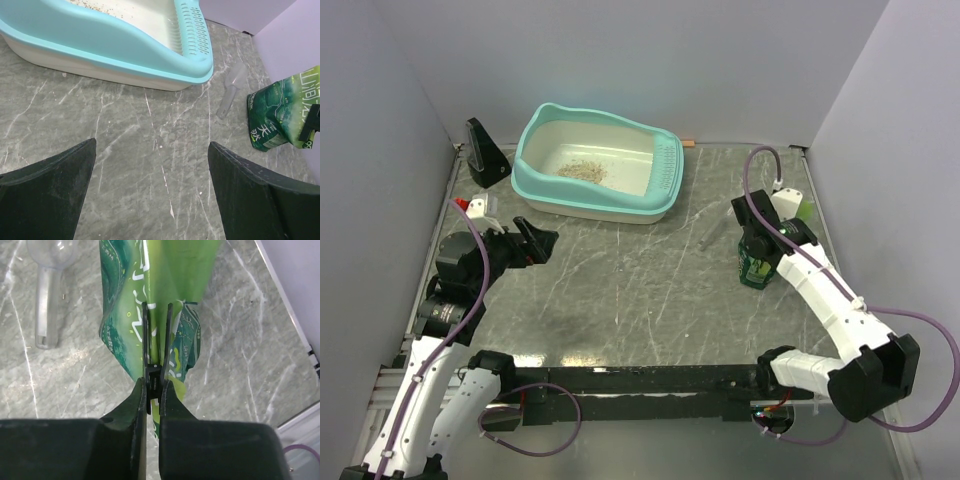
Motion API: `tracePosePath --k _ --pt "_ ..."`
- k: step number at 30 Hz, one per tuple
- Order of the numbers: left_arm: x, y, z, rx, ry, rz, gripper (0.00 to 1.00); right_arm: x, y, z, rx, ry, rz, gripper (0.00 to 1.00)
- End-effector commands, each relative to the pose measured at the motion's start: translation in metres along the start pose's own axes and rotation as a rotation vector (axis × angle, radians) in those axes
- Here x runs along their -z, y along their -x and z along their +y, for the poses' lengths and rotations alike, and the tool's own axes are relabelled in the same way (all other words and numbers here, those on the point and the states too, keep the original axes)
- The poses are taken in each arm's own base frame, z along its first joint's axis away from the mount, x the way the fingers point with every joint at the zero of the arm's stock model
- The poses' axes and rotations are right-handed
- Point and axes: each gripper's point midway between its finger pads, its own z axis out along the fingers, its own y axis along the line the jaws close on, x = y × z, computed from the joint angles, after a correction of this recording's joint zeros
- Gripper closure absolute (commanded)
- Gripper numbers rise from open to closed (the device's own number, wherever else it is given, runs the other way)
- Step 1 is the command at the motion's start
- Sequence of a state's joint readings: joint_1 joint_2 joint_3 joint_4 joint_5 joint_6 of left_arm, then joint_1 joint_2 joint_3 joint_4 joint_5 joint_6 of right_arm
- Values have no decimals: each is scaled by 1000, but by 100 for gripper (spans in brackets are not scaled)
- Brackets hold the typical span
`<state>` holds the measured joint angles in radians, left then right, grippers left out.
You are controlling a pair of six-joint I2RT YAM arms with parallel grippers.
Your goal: Fill the litter box with clean litter
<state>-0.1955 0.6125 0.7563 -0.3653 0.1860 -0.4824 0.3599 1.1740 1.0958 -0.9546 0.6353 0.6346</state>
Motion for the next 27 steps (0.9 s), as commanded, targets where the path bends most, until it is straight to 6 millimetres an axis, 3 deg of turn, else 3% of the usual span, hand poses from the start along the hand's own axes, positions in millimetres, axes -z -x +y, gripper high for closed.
tracePosePath --k 1,7,11,15,22,27 --pt "-1 3 -1 -13 -5 -13 3 8 12 -2 -39 40 -62 100" --pt "-1 3 -1 -14 -7 -10 3 32 20 -10 -29 65 -103 100" --pt "-1 2 -2 -15 -9 -10 3 52 19 3 21 179 -91 100" --pt "0 3 -2 -15 -10 -12 3 69 5 23 136 298 -48 100" --pt "-1 3 -1 -14 -3 -9 3 77 -41 72 399 475 81 100" --pt "-2 1 0 -13 -2 -3 3 72 -84 109 436 624 205 100"
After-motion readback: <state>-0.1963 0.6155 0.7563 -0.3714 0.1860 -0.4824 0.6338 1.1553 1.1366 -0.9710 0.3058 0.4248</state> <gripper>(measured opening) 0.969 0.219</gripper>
